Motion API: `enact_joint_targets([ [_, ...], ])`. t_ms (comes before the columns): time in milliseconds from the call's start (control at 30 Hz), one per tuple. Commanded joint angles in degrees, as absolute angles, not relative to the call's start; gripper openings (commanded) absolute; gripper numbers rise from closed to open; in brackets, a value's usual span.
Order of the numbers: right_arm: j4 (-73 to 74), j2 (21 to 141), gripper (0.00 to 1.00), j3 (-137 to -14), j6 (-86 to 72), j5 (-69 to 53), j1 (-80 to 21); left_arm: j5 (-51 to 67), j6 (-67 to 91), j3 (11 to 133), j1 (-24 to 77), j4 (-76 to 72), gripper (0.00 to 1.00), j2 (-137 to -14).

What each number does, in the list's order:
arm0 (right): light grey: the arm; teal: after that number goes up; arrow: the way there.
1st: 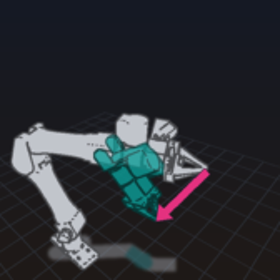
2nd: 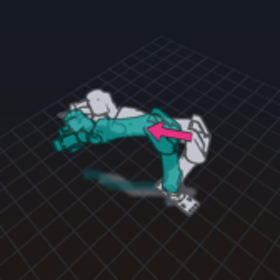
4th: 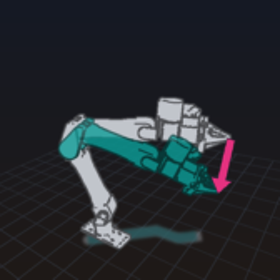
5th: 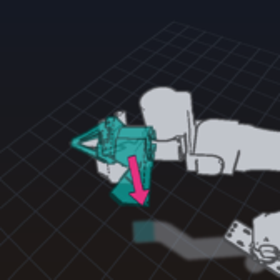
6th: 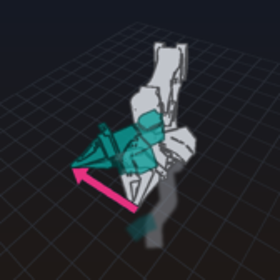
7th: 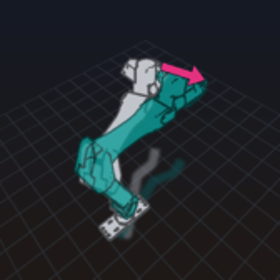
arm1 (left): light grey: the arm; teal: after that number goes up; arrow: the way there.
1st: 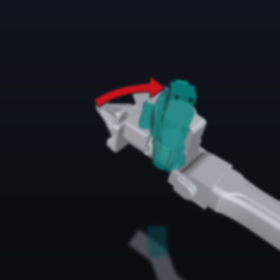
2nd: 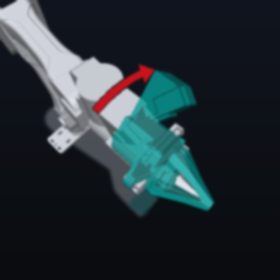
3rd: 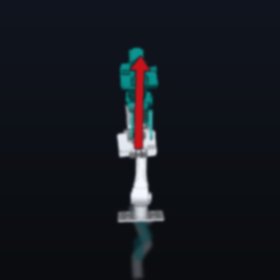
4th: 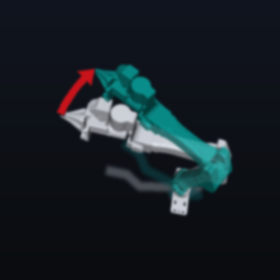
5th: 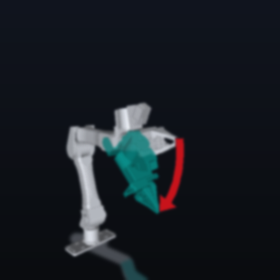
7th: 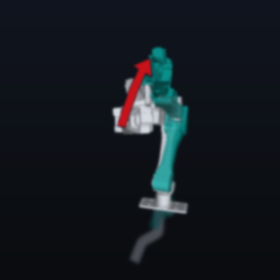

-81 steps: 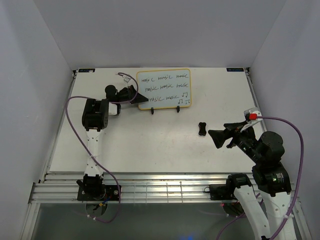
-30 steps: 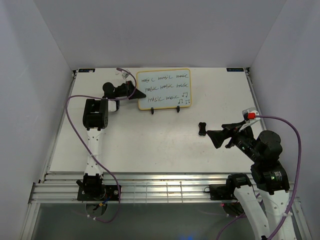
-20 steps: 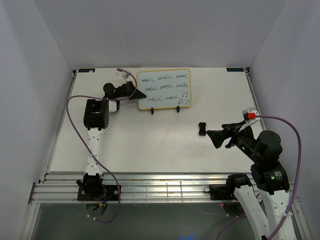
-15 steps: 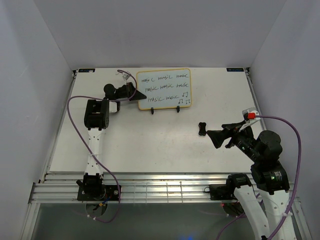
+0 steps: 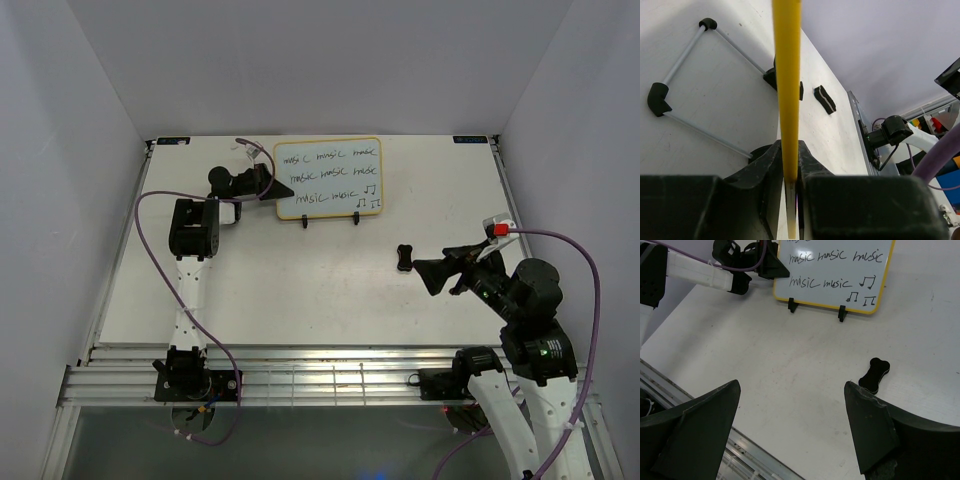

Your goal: Erase the whiteboard

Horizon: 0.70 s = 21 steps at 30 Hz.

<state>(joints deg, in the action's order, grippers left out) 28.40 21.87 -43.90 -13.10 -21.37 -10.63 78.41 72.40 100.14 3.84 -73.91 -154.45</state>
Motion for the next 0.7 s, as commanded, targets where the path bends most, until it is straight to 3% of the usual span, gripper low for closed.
enact_joint_targets([
  [0, 25.6, 22.3, 0.9, -43.3, -13.3, -21.7, -10.9, 77.2, 70.7, 101.3, 4.6, -73.4, 0.25, -153.5],
  [133, 25.8, 22.2, 0.9, -43.2, -13.2, -21.5, -10.8, 77.3, 71.4, 101.4, 4.7, -74.6, 0.2, -153.8],
  [233, 25.8, 22.2, 0.9, -43.0, -13.2, -21.4, -10.8, 77.3, 72.1, 101.3, 4.7, -75.7, 0.1, -153.9],
  [267, 25.8, 22.2, 0.9, -42.9, -13.1, -21.4, -10.9, 77.3, 72.6, 101.3, 4.7, -76.4, 0.0, -154.0],
  [667, 25.6, 21.9, 0.9, -42.0, -13.1, -21.2, -10.9, 74.1, 74.1, 100.4, 4.7, -80.3, 0.0, -149.3],
])
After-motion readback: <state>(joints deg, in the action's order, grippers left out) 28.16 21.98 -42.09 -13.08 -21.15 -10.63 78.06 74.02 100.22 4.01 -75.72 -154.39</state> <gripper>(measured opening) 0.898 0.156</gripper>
